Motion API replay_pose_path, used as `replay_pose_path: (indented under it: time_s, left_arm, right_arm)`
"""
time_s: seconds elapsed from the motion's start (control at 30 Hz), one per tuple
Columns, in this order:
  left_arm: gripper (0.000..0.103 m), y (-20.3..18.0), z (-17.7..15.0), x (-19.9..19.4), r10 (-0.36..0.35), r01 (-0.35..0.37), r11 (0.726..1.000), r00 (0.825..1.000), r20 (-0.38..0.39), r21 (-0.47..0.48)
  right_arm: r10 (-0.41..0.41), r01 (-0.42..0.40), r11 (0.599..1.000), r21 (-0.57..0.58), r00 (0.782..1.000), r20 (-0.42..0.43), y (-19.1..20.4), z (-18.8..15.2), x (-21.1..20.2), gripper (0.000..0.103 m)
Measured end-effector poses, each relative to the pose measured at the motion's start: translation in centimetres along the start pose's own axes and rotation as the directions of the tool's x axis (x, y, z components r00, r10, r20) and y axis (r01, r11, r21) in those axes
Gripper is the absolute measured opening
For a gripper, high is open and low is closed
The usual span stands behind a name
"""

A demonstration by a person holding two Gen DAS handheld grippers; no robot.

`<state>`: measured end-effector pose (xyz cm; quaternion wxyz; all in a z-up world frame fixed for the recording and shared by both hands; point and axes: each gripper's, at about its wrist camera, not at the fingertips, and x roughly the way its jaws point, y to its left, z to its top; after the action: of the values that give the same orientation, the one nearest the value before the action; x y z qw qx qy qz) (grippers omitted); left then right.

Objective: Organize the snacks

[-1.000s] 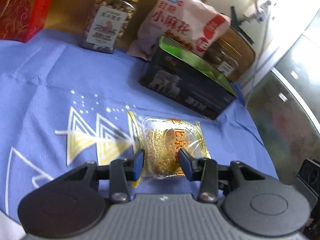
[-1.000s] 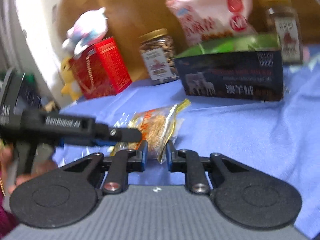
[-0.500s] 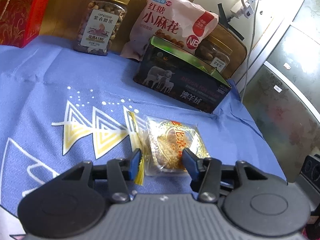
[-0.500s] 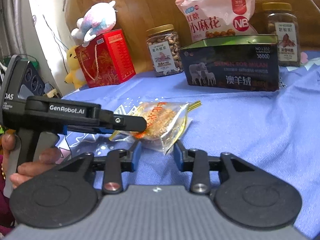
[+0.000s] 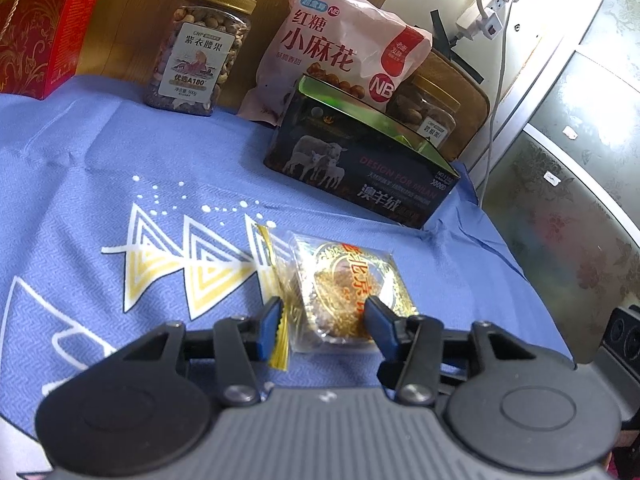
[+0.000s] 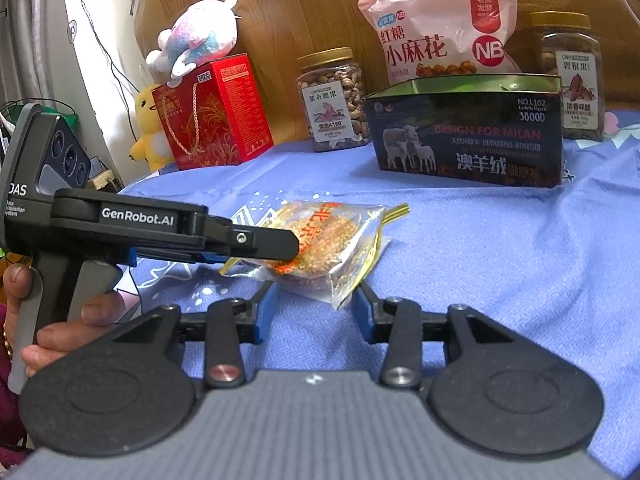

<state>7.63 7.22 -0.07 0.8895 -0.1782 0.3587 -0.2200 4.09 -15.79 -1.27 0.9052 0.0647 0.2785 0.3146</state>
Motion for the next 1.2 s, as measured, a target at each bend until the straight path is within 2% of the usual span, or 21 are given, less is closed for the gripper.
replay_pose_path:
  time_s: [1.2]
  left_arm:
    - [0.047,-0.12,-0.04,-0.08,-0.001,0.001,1.000,1.000,0.004,0.004]
  right_arm:
    - [0.001,-0.001,1.000,0.003,1.000,0.000,-0.05,-0.03,0.08,0.048]
